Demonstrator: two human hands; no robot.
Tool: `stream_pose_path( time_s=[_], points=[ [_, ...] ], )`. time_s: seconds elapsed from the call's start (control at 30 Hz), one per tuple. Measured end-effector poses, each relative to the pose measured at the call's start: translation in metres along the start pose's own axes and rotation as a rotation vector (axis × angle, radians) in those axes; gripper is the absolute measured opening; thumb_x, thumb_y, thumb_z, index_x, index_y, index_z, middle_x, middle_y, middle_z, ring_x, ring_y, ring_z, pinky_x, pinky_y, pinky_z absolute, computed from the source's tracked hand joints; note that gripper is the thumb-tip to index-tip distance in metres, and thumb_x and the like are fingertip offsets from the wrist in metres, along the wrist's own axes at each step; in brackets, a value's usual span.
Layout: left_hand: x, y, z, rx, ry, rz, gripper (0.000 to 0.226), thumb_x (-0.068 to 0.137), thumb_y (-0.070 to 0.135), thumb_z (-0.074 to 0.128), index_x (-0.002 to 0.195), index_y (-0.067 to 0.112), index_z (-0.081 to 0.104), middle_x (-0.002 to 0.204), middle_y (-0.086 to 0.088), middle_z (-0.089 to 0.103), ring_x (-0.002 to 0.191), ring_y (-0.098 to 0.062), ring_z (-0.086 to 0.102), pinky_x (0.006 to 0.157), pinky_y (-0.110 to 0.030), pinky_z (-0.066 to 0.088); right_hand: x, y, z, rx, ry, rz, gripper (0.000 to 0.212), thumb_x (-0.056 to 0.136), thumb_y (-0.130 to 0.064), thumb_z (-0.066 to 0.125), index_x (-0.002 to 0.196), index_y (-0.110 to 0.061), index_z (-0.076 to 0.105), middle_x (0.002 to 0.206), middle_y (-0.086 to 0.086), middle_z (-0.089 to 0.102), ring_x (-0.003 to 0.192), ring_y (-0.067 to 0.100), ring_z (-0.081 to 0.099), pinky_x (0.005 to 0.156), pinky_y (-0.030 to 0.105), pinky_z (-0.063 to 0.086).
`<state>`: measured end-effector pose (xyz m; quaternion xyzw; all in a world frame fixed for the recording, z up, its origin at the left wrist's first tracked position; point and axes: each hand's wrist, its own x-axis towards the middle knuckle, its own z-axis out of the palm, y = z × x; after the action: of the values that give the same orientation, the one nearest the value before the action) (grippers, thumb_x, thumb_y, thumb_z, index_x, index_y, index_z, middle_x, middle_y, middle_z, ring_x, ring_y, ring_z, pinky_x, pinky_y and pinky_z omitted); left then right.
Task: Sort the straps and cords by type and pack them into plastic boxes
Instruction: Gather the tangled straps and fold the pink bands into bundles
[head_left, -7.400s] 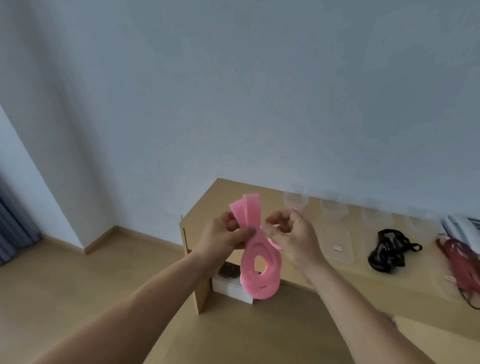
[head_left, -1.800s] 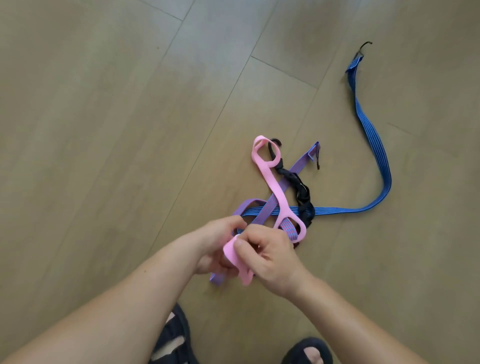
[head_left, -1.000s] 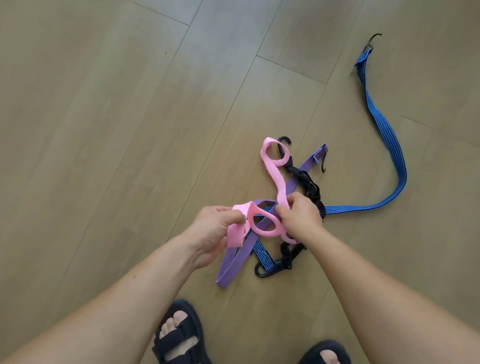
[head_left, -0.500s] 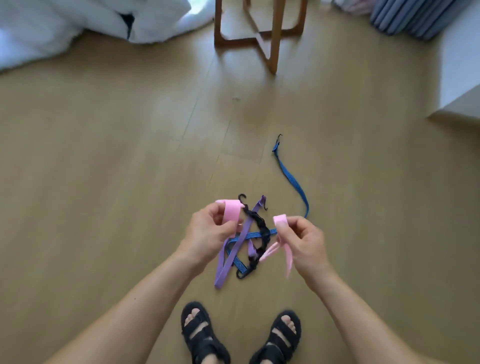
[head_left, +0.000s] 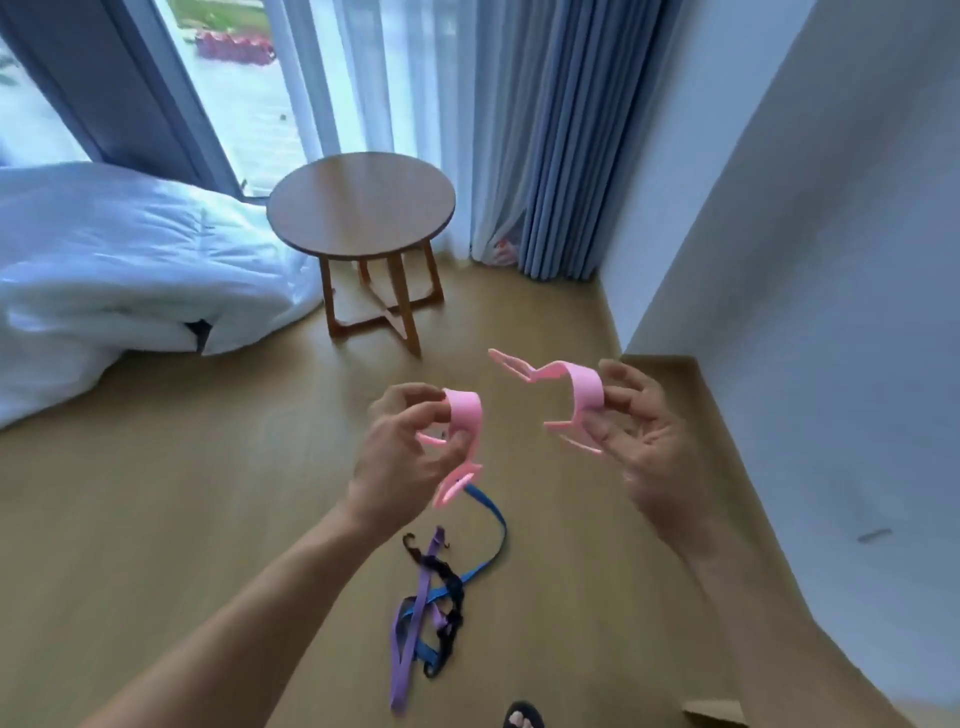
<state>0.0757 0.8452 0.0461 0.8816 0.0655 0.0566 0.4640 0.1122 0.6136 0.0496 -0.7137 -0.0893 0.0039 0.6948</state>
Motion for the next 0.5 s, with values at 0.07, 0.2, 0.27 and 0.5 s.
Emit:
stream_pose_path(
  time_s=[0.07,0.2,0.27,0.5],
  points=[
    [0.002,0.023,-0.012,0.003,0.014,0.094,0.019,0.082,0.025,0.077,0.1,0.021,0.075,0.123,0.003,0.05,0.115,-0.011,0.043,0.086,-0.01,0.034,-0.008,-0.031,-0.016,-0.011,0.021,-0.017,0.018,0.078,-0.023,0.072,0.093,-0.03,0.078,0.141,-0.007,0.047,0.127,0.001,0.051,0.089,0.02,0.052],
    [0.003,0.061,-0.028,-0.087,-0.006,0.253,0.014,0.083,0.025,0.076,0.089,0.036,0.068,0.127,0.009,0.049,0.115,-0.009,0.045,0.089,-0.017,0.039,-0.04,-0.077,-0.038,-0.011,0.095,-0.037,0.025,0.078,-0.02,0.072,0.099,-0.033,0.078,0.137,-0.009,0.058,0.122,0.004,0.057,0.085,0.021,0.054],
    [-0.001,0.074,-0.03,-0.208,-0.114,0.266,0.011,0.087,0.026,0.071,0.094,0.034,0.069,0.117,0.011,0.062,0.104,-0.011,0.06,0.089,-0.031,0.053,-0.064,-0.091,-0.043,-0.06,0.143,-0.04,0.026,0.079,-0.023,0.073,0.102,-0.033,0.077,0.123,-0.009,0.068,0.108,0.008,0.066,0.079,0.023,0.056],
    [-0.045,0.11,-0.019,-0.371,-0.38,0.402,0.019,0.093,0.031,0.064,0.094,0.05,0.065,0.086,0.014,0.074,0.073,-0.005,0.072,0.064,-0.02,0.057,-0.171,-0.116,-0.041,-0.086,0.357,-0.083,0.021,0.078,-0.019,0.071,0.098,-0.026,0.078,0.089,0.0,0.075,0.085,0.01,0.071,0.072,0.019,0.056]
  ],
)
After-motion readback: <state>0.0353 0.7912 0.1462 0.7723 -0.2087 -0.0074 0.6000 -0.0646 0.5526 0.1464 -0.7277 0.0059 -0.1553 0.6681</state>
